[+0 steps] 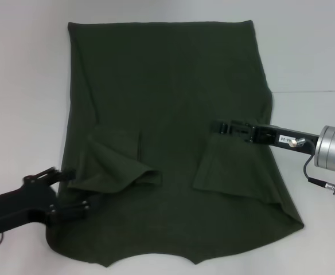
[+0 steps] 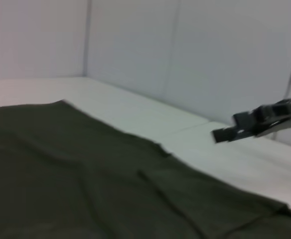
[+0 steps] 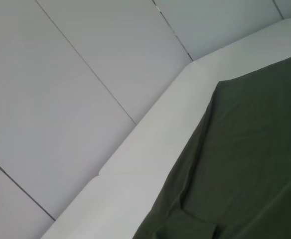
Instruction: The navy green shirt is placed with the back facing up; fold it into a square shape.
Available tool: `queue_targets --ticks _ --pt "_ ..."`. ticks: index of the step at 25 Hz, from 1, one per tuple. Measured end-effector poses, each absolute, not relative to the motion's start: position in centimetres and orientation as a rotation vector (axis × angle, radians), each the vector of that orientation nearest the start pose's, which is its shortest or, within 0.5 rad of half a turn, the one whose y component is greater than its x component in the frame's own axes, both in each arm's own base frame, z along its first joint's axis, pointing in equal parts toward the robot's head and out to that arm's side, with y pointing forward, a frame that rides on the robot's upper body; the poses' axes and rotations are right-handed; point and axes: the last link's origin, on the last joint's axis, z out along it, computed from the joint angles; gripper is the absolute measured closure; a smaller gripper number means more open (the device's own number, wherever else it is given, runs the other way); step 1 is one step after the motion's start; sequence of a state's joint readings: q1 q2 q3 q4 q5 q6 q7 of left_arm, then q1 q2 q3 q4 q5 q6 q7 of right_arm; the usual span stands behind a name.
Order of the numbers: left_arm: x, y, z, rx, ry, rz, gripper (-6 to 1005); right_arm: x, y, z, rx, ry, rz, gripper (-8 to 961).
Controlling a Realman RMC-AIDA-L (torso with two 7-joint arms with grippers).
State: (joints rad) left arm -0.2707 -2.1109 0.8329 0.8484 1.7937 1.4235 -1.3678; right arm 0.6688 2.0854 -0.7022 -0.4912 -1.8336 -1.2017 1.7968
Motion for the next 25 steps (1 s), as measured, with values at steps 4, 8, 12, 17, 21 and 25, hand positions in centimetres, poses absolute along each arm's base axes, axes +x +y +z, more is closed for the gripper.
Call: queue_targets --ticks 4,8,12,17,21,25 --pt "-31.7 29.3 2.3 -2.43 -0.708 -0.609 51 23.9 39.4 -1.9 -2.314 1.262 0.893 29" --pt "-32.7 29.3 2.0 -2.394 -0.747 -0.546 51 23.8 39.5 -2.0 -2.309 1.252 0.905 31" --pt "-32.9 29.6 0.9 -2.392 -0.766 -0.49 51 23.8 39.5 -1.9 -2.305 1.252 0.908 33" --pt "-32.5 30.1 -0.1 -2.413 -0.763 -0.455 51 23.8 39.5 -1.9 -2.302 1.253 0.911 35" --pt "-32.4 30.3 -0.2 -2.417 -0.773 -0.459 52 23.8 39.5 -1.9 -2.3 1.253 0.912 37" --pt "-32.5 30.3 -0.1 -2.41 -0.778 -0.459 52 23.9 39.5 -1.8 -2.298 1.253 0.911 39"
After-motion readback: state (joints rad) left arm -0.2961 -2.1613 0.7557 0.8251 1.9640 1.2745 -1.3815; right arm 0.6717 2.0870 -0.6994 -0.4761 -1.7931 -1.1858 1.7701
